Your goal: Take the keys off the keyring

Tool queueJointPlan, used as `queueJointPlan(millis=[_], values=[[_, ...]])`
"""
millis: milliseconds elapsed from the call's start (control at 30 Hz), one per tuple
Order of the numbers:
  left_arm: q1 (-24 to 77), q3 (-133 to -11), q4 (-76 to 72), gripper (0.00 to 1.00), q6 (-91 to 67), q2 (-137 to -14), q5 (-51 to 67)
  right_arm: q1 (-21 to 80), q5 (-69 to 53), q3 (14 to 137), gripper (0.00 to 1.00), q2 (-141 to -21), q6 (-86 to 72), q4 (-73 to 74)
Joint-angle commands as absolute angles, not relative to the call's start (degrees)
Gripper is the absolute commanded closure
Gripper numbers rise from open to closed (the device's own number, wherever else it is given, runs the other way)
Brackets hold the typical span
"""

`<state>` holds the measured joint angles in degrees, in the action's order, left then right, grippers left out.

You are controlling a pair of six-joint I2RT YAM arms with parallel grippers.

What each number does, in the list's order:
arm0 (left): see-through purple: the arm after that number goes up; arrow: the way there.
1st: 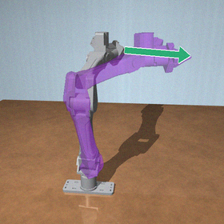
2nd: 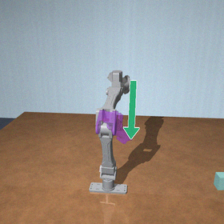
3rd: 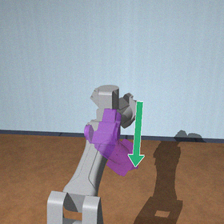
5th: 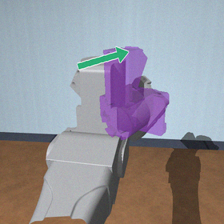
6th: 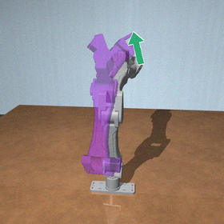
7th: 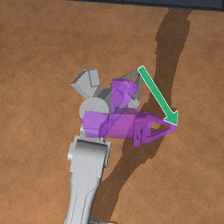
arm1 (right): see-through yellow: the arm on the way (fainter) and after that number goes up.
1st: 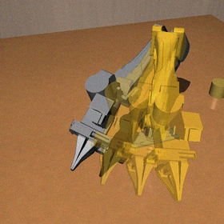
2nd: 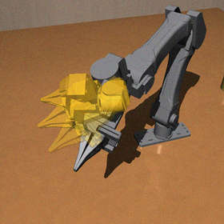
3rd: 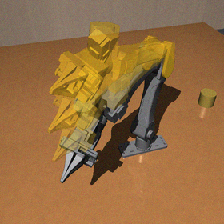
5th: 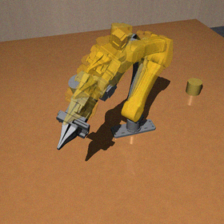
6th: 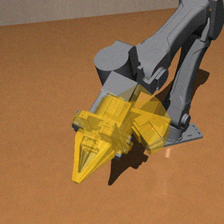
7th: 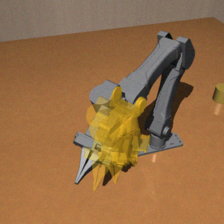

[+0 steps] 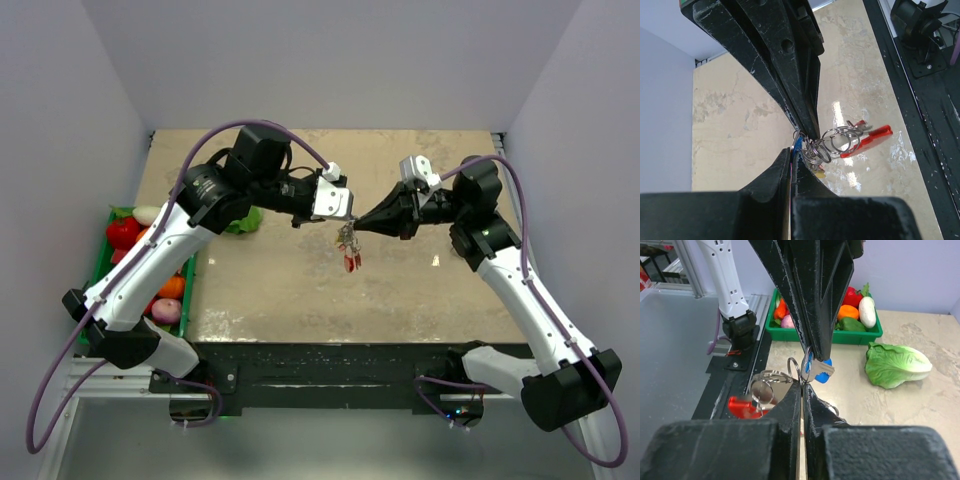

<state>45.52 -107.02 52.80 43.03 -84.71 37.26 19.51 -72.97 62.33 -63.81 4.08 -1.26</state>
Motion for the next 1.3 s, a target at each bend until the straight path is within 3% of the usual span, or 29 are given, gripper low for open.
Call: queueJointPlan(millis=[0,233,667,1267], values=[[45.8,-109.5,48.7,1.0,41.7,-84.4,38.1,20.0,-74.1,62.8,1.0,-63.4,4.7,-2.5],[45.7,-109.3,48.9,1.0,41.9,-83.9,37.0,18.8,-71.5,62.6,1.0,-61.8,6.1,-0.6],[45.7,-107.8,49.6,1.0,42.8,-82.1,34.9,16.0,-72.8,61.8,1.0,-60.7,-5.2,-10.7],[45.7,-105.6,48.3,1.0,42.2,-80.5,29.1,14.6,-71.9,68.4,1.0,-60.4,4.3,1.7]])
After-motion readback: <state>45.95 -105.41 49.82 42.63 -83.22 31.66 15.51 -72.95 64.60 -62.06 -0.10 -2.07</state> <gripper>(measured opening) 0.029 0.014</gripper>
